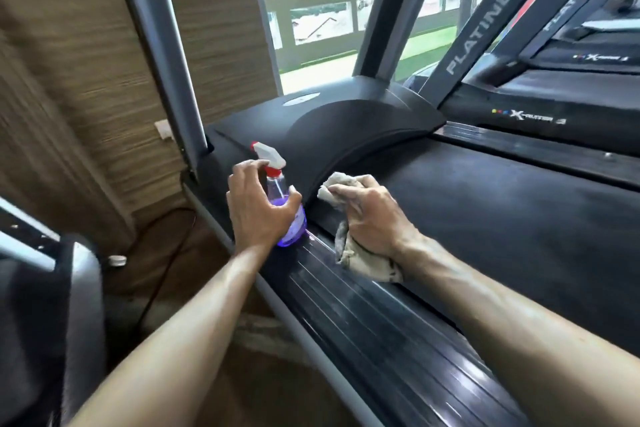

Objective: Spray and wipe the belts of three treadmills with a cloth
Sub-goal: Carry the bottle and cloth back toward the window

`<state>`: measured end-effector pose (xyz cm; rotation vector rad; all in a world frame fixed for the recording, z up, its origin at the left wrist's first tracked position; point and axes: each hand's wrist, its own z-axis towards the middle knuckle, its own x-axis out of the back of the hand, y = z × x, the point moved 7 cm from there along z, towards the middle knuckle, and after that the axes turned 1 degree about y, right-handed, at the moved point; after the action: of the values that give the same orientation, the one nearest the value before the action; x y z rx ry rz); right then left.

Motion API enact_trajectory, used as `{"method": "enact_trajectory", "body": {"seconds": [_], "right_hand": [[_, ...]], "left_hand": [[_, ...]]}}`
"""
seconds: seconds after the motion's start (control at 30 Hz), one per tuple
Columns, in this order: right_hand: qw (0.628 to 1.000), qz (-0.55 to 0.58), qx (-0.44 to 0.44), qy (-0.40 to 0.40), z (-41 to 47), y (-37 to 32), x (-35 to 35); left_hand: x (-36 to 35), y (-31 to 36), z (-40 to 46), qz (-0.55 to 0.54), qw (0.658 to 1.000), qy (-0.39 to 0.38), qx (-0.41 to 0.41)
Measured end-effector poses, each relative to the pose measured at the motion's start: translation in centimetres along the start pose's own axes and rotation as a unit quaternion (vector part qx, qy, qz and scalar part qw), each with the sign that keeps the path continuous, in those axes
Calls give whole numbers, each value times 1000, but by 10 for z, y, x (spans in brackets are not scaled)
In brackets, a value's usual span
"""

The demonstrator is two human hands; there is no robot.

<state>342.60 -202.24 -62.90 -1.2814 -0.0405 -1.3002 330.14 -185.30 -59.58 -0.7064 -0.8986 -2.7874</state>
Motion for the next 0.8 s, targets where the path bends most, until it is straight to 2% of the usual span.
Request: {"method": "enact_trajectory", "body": {"seconds": [0.07,0.17,0.3,0.47,0.57,0.7,0.8], "right_hand": [[1000,-14,12,-18,1,-6,-9],[999,-34,19,-13,2,-6,-1],[997,-73,24,-3,-3,0,16],[996,-85,31,17,8,5,41],[994,-85,37,52,3,3,70],[989,-114,21,93,-20,1,127],[983,-140,2,122,-42,-10,178]], "left_hand": [[-13,-24,5,9,996,12,88],[-53,-60,15,5,974,-50,223],[-93,-72,51,-62,961,-69,259],[-103,-59,73,-13,974,-56,219],[-100,-25,63,-8,988,-70,140],[-79,33,48,-98,989,-85,66],[-55,90,34,-164,978,-123,46]]}}
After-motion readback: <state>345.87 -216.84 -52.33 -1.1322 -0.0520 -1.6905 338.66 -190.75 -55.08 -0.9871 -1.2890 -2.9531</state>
